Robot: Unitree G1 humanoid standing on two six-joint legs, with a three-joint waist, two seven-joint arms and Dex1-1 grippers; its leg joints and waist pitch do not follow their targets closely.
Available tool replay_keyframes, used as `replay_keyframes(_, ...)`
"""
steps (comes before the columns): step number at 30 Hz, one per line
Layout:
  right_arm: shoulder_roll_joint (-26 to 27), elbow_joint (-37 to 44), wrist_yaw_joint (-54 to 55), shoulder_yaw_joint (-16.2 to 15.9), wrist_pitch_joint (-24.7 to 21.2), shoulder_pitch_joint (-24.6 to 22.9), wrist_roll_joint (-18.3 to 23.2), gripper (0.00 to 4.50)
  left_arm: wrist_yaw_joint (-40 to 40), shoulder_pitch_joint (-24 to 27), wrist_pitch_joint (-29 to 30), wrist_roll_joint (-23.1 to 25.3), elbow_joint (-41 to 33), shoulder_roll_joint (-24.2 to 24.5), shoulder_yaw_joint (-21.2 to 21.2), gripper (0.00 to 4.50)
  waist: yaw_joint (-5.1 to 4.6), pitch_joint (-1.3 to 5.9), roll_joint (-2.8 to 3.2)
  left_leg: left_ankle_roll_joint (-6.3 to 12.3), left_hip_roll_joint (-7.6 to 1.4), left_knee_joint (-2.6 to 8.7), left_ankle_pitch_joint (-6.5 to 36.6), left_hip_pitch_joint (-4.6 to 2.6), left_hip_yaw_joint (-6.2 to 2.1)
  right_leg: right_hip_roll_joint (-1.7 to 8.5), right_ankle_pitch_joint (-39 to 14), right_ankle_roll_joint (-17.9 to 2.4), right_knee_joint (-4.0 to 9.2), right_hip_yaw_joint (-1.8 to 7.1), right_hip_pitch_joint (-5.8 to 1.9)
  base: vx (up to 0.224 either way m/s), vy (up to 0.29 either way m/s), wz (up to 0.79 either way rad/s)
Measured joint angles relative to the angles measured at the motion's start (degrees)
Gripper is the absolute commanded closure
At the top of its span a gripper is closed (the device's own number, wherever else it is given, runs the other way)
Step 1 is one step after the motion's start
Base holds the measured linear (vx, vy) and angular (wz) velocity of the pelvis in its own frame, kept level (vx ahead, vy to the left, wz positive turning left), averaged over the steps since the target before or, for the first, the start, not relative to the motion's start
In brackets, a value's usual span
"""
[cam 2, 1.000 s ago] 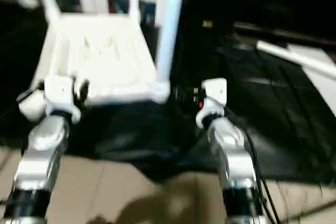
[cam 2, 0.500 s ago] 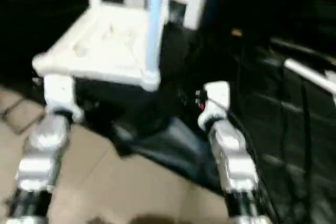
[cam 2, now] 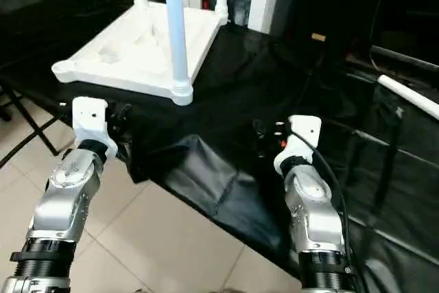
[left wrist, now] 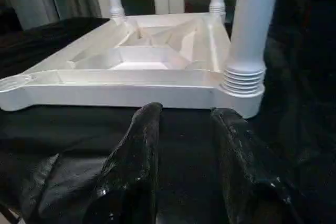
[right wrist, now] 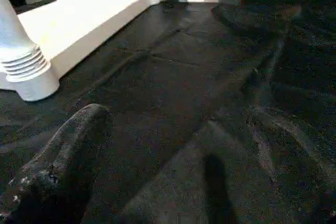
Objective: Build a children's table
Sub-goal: Move to table
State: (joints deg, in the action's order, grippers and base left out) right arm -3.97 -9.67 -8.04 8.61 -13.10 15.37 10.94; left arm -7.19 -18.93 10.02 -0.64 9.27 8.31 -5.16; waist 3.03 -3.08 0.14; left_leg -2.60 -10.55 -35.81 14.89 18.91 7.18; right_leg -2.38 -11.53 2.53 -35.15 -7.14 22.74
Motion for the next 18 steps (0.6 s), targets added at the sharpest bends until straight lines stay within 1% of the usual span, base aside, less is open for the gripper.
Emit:
replay_keyframes(1, 0.0, 0.2, 0.0, -0.1, 0.0, 0.2, 0.0, 0.00, 0.0, -0.2, 0.0, -0.3, 0.0, 0.1, -0.1, 2.83, -0.23, 0.06, -0.85, -1.38, -0.68, -0.21, -0.2, -0.37, 2.41, 2.27, -1.3, -2.1, -3.02, 2.14, 1.06, 0.004, -0.100, 0.00)
replay_keyframes(2, 0.1, 0.1, 0.0, -0.2, 0.0, 0.6, 0.0, 0.00, 0.0, -0.2, -0.1, -0.4, 0.0, 0.1, -0.2, 2.83, -0.28, -0.09, -2.04, -2.03, -0.89, -0.87, -0.1, -1.03, 5.42, 4.91, -2.4, -5.2, -4.39, 3.49, 1.84, 0.004, -0.100, 0.00)
replay_keyframes(3, 0.0, 0.2, 0.0, -0.1, -0.1, 0.9, 0.1, 0.00, 0.0, 0.0, -0.1, -0.5, 0.1, 0.0, -0.4, 2.83, 0.57, -0.08, -2.14, -1.84, -0.97, -2.21, 1.0, -0.74, 5.73, 3.87, -2.3, -5.3, -5.01, 5.42, 2.22, 0.016, -0.067, -0.28)
replay_keyframes(4, -0.2, 0.1, 0.1, 0.1, -0.1, 0.8, 0.1, 0.00, 0.0, 0.0, -0.1, -0.5, 0.1, -0.2, -0.3, 2.83, 0.95, -0.11, -2.13, -0.38, -0.11, -3.04, 2.2, -0.75, 4.83, 2.64, -2.0, -5.4, -4.93, 7.16, 2.30, -0.021, -0.028, -0.44)
replay_keyframes(5, -0.5, 0.1, 0.1, 0.4, -0.2, 0.7, 0.1, 0.00, 0.0, -0.1, -0.1, -0.7, 0.1, -0.5, 0.2, 2.83, 1.02, -0.12, -2.14, 0.04, 1.21, -3.75, 2.5, -0.84, 3.83, 1.01, -1.5, -5.4, -4.63, 9.27, 2.25, -0.021, -0.028, -0.44)
replay_keyframes(6, -0.8, 0.1, 0.1, 0.7, -0.2, 0.8, 0.0, 0.00, -0.2, -0.3, -0.1, -0.8, 0.1, -0.7, 0.7, 2.83, 0.73, -0.05, -1.93, -0.94, 2.38, -3.67, 3.3, -0.74, 2.93, -1.38, -0.4, -5.0, -3.74, 11.69, 2.22, -0.074, -0.032, -0.34)
replay_keyframes(7, -0.8, 0.1, 0.1, 0.7, -0.2, 0.8, 0.0, 0.00, -0.2, -0.2, -0.1, -0.8, 0.0, -0.5, 0.5, 2.83, 0.22, -0.03, -2.07, -1.18, 2.51, -3.59, 3.3, -0.65, 2.37, -2.88, 0.7, -4.9, -2.68, 13.32, 2.19, -0.085, -0.015, -0.45)
replay_keyframes(8, -0.8, 0.1, 0.1, 0.6, -0.1, 0.9, 0.0, 0.00, -0.3, -0.1, -0.1, -0.8, 0.0, -0.1, 0.3, 2.83, -0.43, 0.00, -2.06, -1.21, 1.85, -3.35, 3.2, -0.60, 2.08, -3.44, 1.6, -4.6, -1.53, 13.71, 2.40, -0.085, -0.015, -0.45)
replay_keyframes(9, -0.6, 0.1, 0.1, 0.4, -0.1, 1.0, 0.0, 0.00, -0.3, 0.0, -0.1, -0.8, 0.1, 0.2, 0.2, 2.83, -1.51, 0.03, -2.09, -0.77, 1.36, -3.18, 3.0, -0.28, 2.76, -2.82, 1.8, -4.4, -0.79, 12.70, 3.24, -0.114, 0.029, -0.45)
replay_keyframes(10, -0.6, 0.1, 0.1, 0.3, -0.1, 1.0, 0.0, 0.00, -0.4, 0.0, -0.1, -0.8, 0.1, 0.2, 0.0, 2.83, -1.99, 0.03, -2.15, -0.63, 0.95, -3.19, 3.0, -0.25, 3.56, -1.72, 1.8, -4.4, -0.56, 11.33, 3.55, -0.103, 0.090, -0.36)
replay_keyframes(11, -0.6, 0.1, 0.1, 0.3, -0.2, 1.0, 0.0, 0.00, -0.6, 0.0, -0.1, -0.8, 0.0, 0.2, -0.1, 2.83, -2.75, -0.03, -2.39, -0.56, 1.29, -3.09, 3.0, 0.23, 3.51, -0.05, 2.6, -4.8, -0.10, 9.52, 3.14, -0.103, 0.090, -0.36)
replay_keyframes(12, -0.8, 0.1, 0.1, 0.5, -0.1, 1.0, 0.0, 0.00, -0.7, 0.0, -0.1, -0.9, 0.0, 0.2, -0.1, 2.83, -3.52, -0.08, -2.66, -0.48, 1.64, -3.04, 2.9, 0.34, 3.27, 0.65, 3.4, -4.9, 0.21, 8.72, 3.15, -0.054, 0.077, -0.19)
replay_keyframes(14, -1.3, 0.1, 0.2, 0.9, -0.1, 1.0, 0.0, 0.00, -0.9, 0.0, -0.1, -0.9, 0.0, -0.3, 0.6, 2.83, -4.44, -0.08, -2.74, -0.40, 2.16, -3.02, 2.8, 0.42, 2.61, 0.96, 3.4, -4.8, 0.33, 8.40, 3.10, 0.000, 0.000, 0.00)
replay_keyframes(15, -1.4, 0.1, 0.2, 1.1, -0.1, 1.0, 0.0, 0.00, -0.9, 0.0, -0.1, -1.0, 0.0, -0.3, 0.6, 2.83, -4.71, -0.07, -2.76, -0.34, 2.23, -3.01, 2.8, 0.48, 2.45, 1.10, 3.4, -4.8, 0.44, 8.20, 3.09, 0.000, 0.000, 0.00)
replay_keyframes(16, -1.5, 0.1, 0.3, 1.1, -0.1, 1.0, 0.0, 0.00, -0.9, 0.0, -0.1, -1.0, 0.0, -0.2, 0.5, 2.83, -4.96, -0.06, -2.76, -0.22, 2.24, -2.91, 2.6, 0.59, 2.37, 1.36, 3.4, -4.8, 0.67, 7.76, 3.10, 0.000, 0.000, 0.00)
replay_keyframes(17, -1.4, 0.1, 0.3, 1.1, -0.1, 1.0, 0.0, 0.00, -0.9, 0.0, -0.1, -1.1, 0.0, -0.2, 0.5, 2.83, -5.12, -0.04, -2.73, -0.09, 2.24, -2.73, 2.4, 0.58, 2.48, 1.42, 3.4, -4.8, 1.03, 7.67, 3.18, 0.000, 0.000, 0.00)
replay_keyframes(18, -1.4, 0.1, 0.3, 1.0, -0.1, 1.2, 0.0, 0.00, -1.0, 0.0, -0.1, -1.3, 0.1, -0.1, 0.4, 2.83, -5.07, 0.02, -2.65, -0.17, 1.97, -2.57, 2.3, 0.47, 2.82, 0.89, 3.5, -4.6, 1.56, 8.19, 3.19, 0.000, 0.000, 0.00)
